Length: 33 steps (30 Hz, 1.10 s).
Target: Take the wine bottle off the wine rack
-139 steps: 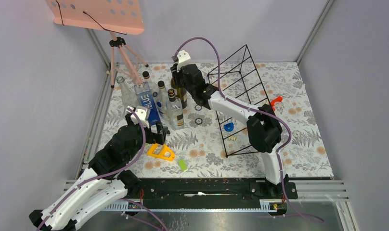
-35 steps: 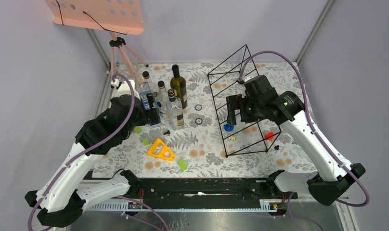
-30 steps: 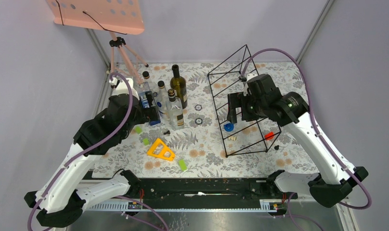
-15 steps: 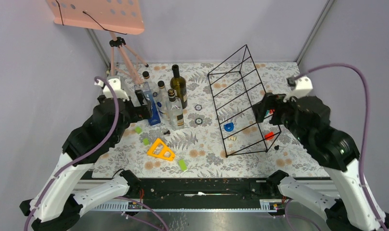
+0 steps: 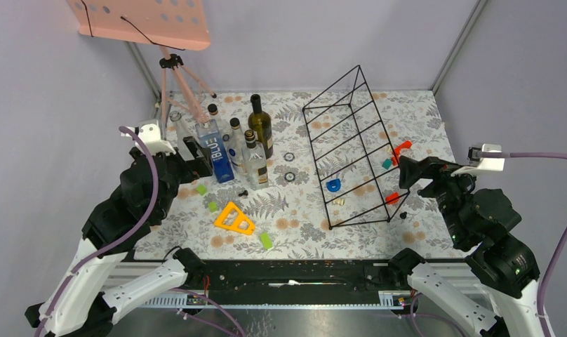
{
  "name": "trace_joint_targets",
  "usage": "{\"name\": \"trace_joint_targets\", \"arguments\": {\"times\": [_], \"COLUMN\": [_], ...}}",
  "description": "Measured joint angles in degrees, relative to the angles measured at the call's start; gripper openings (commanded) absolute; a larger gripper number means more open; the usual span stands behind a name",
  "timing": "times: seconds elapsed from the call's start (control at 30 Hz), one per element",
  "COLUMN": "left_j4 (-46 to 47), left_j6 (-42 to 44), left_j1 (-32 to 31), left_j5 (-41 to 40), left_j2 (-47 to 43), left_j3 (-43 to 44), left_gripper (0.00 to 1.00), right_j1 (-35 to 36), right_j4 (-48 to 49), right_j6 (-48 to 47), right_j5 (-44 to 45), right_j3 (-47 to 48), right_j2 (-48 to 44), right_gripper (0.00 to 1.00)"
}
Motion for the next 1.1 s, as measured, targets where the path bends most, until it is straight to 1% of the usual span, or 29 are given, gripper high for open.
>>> {"name": "trace_joint_targets", "arguments": {"times": [0.13,1.1], "left_j4": [0.2,1.2], "left_j6": [0.0,-0.5], "left_j1": [0.0,0.0], "left_j5": [-0.3,-2.6], "left_j2": [-0.1,-1.2], "left_j3": [-0.7,-1.7], "left_gripper": [0.99,0.99], "right_j1": [0.0,0.0], "right_j4": [0.6,1.9], "right_j6": [-0.2,-2.0], "right_j5": [1.1,1.2], "right_j3": [-0.7,-3.4], "right_j2": [-0.3,-0.7], "right_gripper": [1.0,1.0]}}
